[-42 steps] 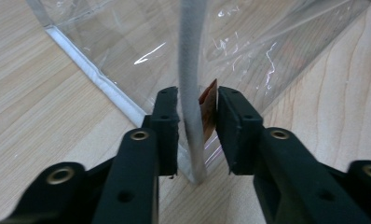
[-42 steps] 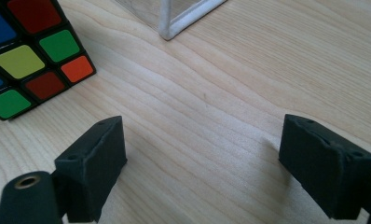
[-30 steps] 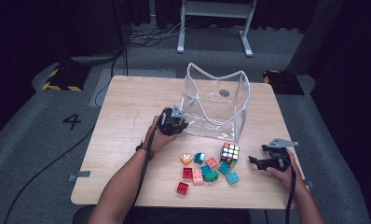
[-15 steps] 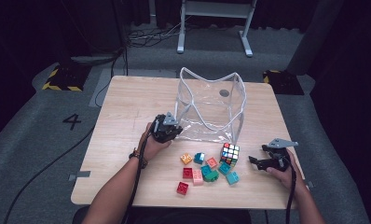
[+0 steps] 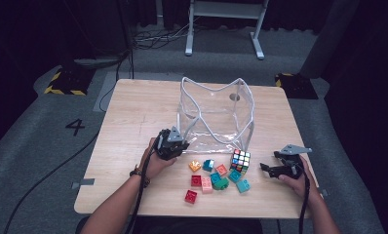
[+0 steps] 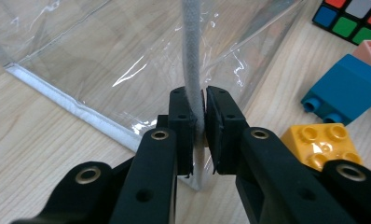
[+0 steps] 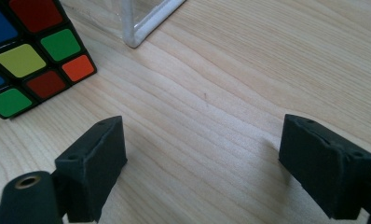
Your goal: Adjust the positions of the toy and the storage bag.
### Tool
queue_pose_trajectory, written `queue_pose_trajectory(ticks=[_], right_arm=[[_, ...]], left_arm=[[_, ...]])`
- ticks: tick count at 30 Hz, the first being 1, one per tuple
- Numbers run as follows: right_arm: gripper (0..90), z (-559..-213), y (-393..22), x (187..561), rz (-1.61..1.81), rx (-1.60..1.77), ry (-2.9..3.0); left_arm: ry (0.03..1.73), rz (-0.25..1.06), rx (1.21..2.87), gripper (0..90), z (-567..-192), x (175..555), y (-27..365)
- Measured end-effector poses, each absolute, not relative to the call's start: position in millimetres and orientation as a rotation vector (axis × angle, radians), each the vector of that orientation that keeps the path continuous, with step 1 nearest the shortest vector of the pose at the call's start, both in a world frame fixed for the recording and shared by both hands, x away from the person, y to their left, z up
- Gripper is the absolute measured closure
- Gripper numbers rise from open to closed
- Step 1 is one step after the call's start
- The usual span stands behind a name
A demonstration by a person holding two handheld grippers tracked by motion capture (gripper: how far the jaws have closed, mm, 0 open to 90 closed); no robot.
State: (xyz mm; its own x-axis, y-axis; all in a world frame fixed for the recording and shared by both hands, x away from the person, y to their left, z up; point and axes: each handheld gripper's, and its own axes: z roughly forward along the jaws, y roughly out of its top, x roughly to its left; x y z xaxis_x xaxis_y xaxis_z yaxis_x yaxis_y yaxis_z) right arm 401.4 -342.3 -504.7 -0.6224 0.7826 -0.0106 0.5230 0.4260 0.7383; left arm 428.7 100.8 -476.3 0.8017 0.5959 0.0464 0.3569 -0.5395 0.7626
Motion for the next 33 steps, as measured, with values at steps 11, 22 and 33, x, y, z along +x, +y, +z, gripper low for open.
queue_pose_trajectory(ticks=[11,22,33], right_arm=[[14.7,-505,-342,401,1.023,1.122,2.33],[14.7,-505,-342,401,1.023,1.122,2.33],[14.7,-505,-342,401,1.023,1.124,2.329]], left_arm=[[0.62,0.343,2.217,69.8,-478,425,80],[0.683,0.318,2.24,21.3,-474,392,120],[0.602,0.073,2.286,16.7,-493,330,137]])
